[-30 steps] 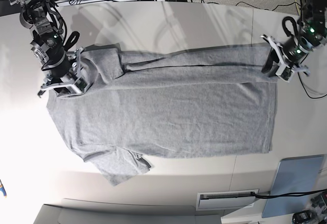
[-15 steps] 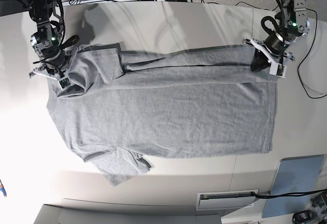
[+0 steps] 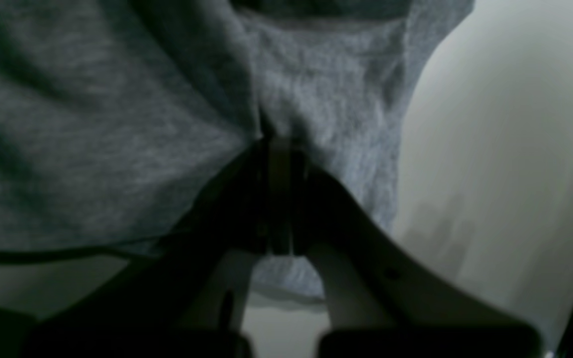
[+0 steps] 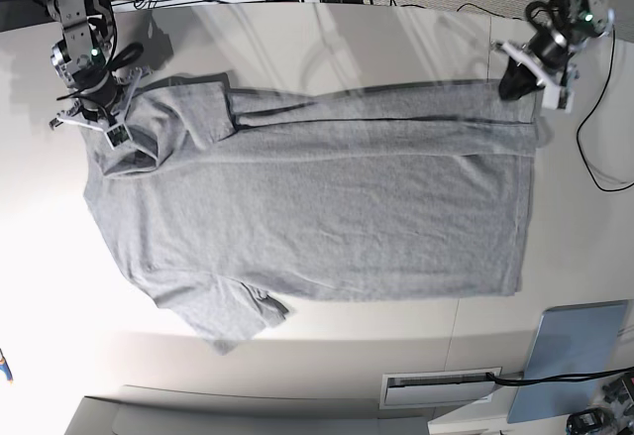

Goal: Fold the T-shirt properly
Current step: 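Release the fold and pull the shirt edge back with both grippers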

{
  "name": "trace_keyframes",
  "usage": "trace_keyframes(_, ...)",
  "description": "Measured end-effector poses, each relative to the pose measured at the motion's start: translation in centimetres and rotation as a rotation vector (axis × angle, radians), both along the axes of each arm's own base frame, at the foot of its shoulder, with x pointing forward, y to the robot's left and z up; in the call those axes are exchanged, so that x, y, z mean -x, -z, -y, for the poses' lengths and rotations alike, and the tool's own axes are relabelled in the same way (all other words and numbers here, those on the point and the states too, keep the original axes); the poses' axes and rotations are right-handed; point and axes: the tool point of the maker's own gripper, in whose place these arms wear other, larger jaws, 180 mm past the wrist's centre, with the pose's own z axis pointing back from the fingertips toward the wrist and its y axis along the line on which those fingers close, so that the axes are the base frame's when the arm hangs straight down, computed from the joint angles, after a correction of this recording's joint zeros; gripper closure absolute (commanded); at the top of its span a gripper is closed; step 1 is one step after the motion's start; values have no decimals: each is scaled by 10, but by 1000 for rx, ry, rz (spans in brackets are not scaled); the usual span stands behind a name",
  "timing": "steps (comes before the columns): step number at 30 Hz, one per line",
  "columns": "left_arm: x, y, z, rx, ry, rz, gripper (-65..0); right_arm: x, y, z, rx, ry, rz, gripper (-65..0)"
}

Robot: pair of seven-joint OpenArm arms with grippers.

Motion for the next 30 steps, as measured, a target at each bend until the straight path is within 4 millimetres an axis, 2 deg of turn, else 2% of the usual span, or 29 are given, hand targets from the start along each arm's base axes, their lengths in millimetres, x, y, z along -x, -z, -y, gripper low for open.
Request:
trace_keyframes(5,20,1,-9,-5,14,-34,0,24,-2,0,49,-29,-42,0)
trace_keyframes(8,21,1,-8,-8,29,-47,0,33,-3,-2,57,-37,-57,0)
trace_keyframes(12,19,-10,0,-14,66,-62,0,34,-3,-2,57,-36,-58,0)
trace_keyframes(14,2,-36,8,14,76,21,0,34,-2,-2,57,-35,-59,0)
trace_keyframes(16,-26,-70,14,26,65,139,0,34,-2,-2,56,-35,-58,0)
trace_keyframes(18,-52,-92,15,22,48,224,0,34,-2,-2,56,-35,-58,0)
trace_keyframes(20,-60,-84,17,-1,48,202,0,34,-2,-2,56,-35,-58,0)
trace_keyframes(22,-59,-63,23,-2,44,146,0,34,-2,-2,56,-35,-59,0)
trace_keyframes(24,-57,-46,37,27,57,105,0,34,-2,-2,56,-35,-58,0)
trace_keyframes(26,-63,-39,46,44,62,99,0,34,-2,-2,56,-35,-59,0)
trace_keyframes(28,-64,-29,42,42,29,79,0,34,-2,-2,56,-35,-59,0)
trace_keyframes(30,-51,-11,36,12,23,14,0,34,-2,-2,56,-35,-59,0)
